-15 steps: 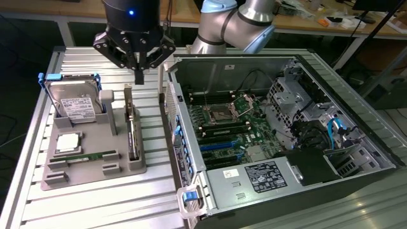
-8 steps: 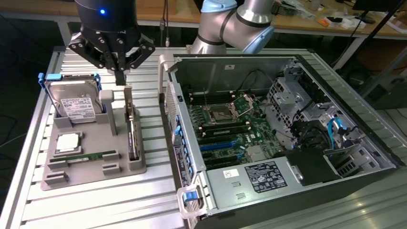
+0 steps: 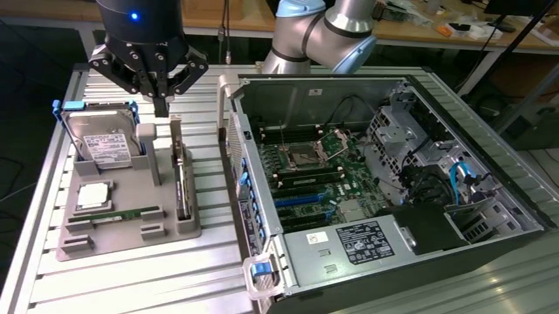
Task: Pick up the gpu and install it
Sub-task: 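Pick up the gpu and move the gpu toward the slot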
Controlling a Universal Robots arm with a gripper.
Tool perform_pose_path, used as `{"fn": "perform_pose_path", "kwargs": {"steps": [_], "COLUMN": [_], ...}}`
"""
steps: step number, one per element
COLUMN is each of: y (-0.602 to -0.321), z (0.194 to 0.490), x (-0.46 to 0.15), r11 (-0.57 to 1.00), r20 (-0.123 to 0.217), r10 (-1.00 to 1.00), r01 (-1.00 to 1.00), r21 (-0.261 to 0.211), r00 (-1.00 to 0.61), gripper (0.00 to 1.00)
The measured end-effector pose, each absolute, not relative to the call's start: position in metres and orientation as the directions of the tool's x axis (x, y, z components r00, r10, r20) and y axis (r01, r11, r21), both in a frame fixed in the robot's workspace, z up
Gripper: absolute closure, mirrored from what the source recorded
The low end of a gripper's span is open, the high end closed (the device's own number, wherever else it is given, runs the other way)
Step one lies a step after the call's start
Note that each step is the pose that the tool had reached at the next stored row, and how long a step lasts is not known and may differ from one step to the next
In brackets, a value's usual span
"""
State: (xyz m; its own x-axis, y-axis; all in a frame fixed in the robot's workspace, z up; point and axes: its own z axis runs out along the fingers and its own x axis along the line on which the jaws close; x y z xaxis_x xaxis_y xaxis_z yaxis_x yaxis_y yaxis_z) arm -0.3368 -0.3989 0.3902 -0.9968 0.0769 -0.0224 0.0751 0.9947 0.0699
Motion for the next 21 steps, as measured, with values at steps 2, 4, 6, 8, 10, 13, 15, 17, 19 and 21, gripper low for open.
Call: {"fn": "perform_pose_path", "kwargs": {"steps": [2, 4, 6, 8, 10, 13, 15, 17, 19, 21], "y": [-0.3989, -0.3989, -0.3989, -0.3989, -0.3989, -0.3989, -0.3989, -0.3989, -0.3989, -0.3989], "z": [0.3902, 0.3902, 0.3902, 0.3902, 0.3902, 0.3902, 0.3902, 0.3902, 0.3902, 0.3902], "x": [-0.3368, -0.3368, -0.3368, -0.3368, -0.3368, -0.3368, -0.3368, -0.3368, -0.3368, -0.3368], "r11": [0.995, 0.995, 0.995, 0.995, 0.995, 0.995, 0.995, 0.995, 0.995, 0.995], "r20": [-0.022, -0.022, -0.022, -0.022, -0.022, -0.022, -0.022, -0.022, -0.022, -0.022], "r10": [0.077, 0.077, 0.077, 0.077, 0.077, 0.077, 0.077, 0.077, 0.077, 0.077], "r01": [0.075, 0.075, 0.075, 0.075, 0.075, 0.075, 0.075, 0.075, 0.075, 0.075], "r21": [0.07, 0.07, 0.07, 0.07, 0.07, 0.07, 0.07, 0.07, 0.07, 0.07], "r00": [-0.997, -0.997, -0.997, -0.997, -0.997, -0.997, -0.997, -0.997, -0.997, -0.997], "gripper": [0.89, 0.89, 0.89, 0.89, 0.89, 0.76, 0.64, 0.58, 0.52, 0.46]}}
